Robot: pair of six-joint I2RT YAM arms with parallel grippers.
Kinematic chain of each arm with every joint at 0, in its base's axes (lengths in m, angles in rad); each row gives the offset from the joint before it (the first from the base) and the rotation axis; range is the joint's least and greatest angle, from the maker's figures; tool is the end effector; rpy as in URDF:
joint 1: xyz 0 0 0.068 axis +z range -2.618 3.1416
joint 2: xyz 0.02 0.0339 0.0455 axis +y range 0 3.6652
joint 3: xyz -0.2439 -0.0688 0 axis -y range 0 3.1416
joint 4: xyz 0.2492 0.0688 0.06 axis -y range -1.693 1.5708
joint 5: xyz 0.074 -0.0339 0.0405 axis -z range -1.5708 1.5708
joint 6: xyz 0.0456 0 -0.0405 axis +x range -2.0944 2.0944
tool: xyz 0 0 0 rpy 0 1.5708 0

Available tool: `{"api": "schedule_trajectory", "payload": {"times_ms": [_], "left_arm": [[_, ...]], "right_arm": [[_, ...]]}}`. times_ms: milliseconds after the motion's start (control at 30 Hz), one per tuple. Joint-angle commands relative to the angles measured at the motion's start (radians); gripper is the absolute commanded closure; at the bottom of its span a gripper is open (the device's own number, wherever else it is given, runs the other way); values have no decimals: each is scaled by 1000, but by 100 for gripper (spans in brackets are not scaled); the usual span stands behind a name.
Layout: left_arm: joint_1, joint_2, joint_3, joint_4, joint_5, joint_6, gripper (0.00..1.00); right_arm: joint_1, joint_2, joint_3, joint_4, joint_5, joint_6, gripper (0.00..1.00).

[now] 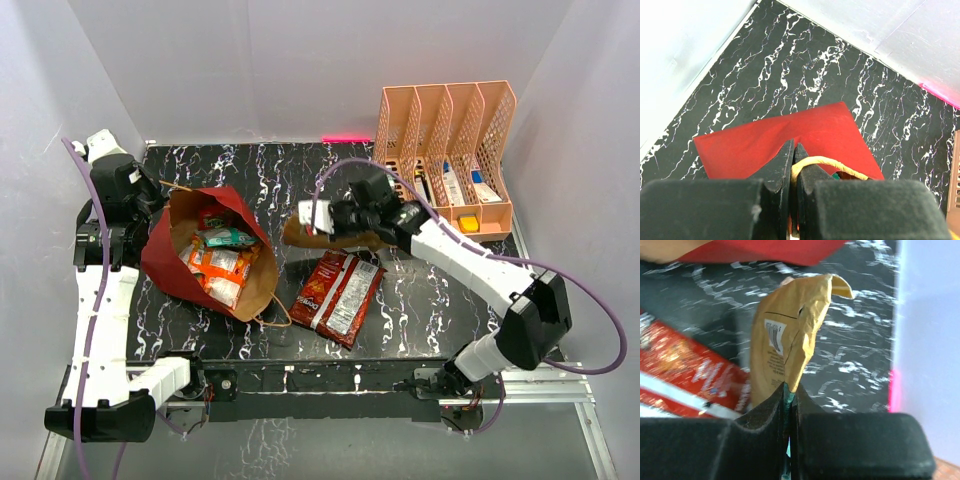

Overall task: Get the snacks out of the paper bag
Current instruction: Place the snack at the center of the board.

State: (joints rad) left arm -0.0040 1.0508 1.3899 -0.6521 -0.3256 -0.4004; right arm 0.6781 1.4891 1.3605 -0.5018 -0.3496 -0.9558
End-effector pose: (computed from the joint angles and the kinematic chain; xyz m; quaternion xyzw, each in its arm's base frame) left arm 0.2254 0.0137 0.4285 -0.2506 0.7636 0.0118 0.5950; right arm 0.2622 0.2313 0.3153 -0.6940 0.5434 0.0918 0.4633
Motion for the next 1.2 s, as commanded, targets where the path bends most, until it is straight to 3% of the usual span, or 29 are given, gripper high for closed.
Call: {"api": "schedule_trajectory", "payload": {"times_ms": [0,200,333,433,533,633,800,900,1033,1167], "left_arm": [[4,-36,17,22,-28,9,100],[5,-48,-23,44,-11,-2,100],[5,-44,-39,49,-2,-16,100],[5,-47,-40,51,-2,-17,100],[4,-49,-36,49,-11,-7,100],[5,-53,-33,49,-21,2,100],[5,-57,-34,47,-30,8,100],[6,-61,-41,49,-27,8,100],[5,-60,-36,46,-30,11,100],[5,-56,-26,45,-20,7,100]], "right_arm": [[19,-145,-256,142,-180,-207,92],[24,-377,-610,263,-241,-243,92],[26,-472,-739,331,-339,-204,92],[39,-515,-801,338,-331,-153,92],[62,-572,-840,334,-276,-101,67],[71,-614,-825,211,-251,-101,50],[80,-652,-727,-20,-193,-71,39],[81,-687,-658,-52,-222,70,36],[80,-732,-602,16,-273,399,31],[79,-717,-577,250,-58,840,31]]}}
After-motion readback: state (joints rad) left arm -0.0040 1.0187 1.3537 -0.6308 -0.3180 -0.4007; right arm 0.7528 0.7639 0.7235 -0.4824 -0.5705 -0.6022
